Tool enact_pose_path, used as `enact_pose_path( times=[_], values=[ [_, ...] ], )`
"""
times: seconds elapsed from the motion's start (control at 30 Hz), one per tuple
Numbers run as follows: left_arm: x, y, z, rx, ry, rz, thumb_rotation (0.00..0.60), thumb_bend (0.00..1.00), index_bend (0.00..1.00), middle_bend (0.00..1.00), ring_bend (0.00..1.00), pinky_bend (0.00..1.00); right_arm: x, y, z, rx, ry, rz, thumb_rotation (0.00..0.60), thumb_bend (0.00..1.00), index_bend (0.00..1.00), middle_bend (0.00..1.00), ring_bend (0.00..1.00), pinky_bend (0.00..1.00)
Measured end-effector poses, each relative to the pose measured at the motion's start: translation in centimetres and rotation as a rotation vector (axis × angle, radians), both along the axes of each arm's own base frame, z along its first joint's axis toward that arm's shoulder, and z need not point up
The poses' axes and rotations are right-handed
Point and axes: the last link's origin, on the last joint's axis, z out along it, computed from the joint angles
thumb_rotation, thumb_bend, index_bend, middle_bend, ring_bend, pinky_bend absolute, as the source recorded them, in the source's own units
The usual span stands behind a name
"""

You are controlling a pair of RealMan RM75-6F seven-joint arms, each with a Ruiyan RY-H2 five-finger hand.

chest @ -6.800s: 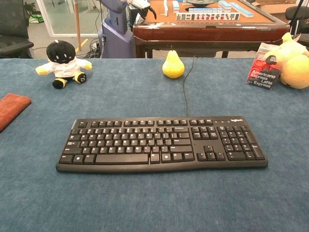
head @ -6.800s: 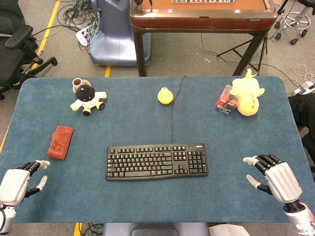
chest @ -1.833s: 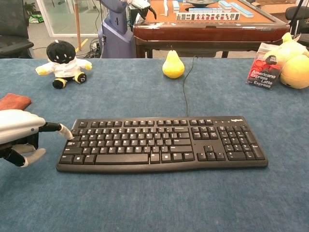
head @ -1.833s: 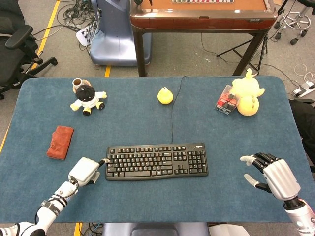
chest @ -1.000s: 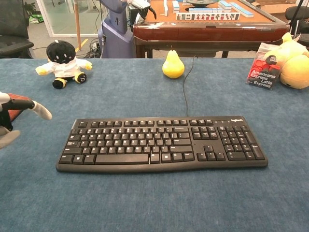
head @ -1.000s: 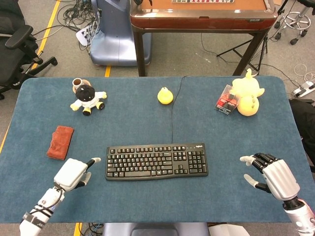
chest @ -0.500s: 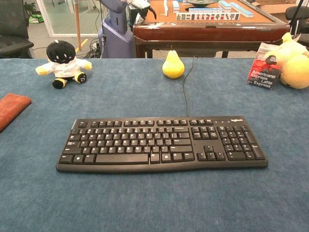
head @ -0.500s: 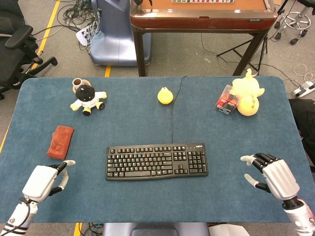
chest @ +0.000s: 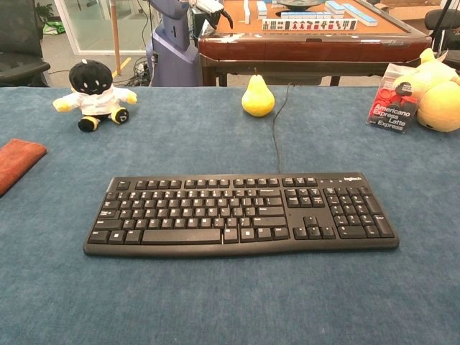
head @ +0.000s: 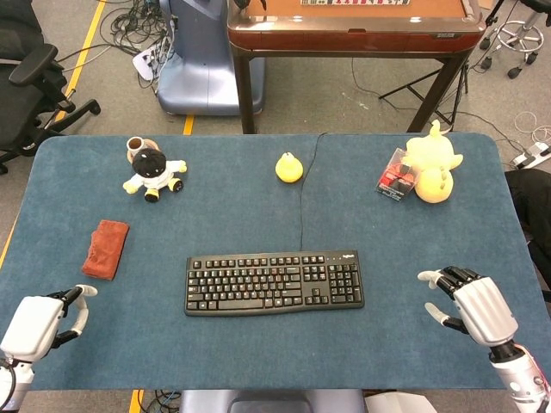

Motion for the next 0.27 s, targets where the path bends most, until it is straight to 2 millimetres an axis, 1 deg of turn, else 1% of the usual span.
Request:
enact_pose_path(
  times=[0.27],
  values=[
    [0.14,-0.04,0.03,0.007,0.002,-0.005,0.600,0.44,0.41,0.56,0.63,0.89,-0.17,0.14,0.36,-0.004,-0.007,0.001,0.600,0.23,0.38,0.51,0.42,0.58]
  ],
)
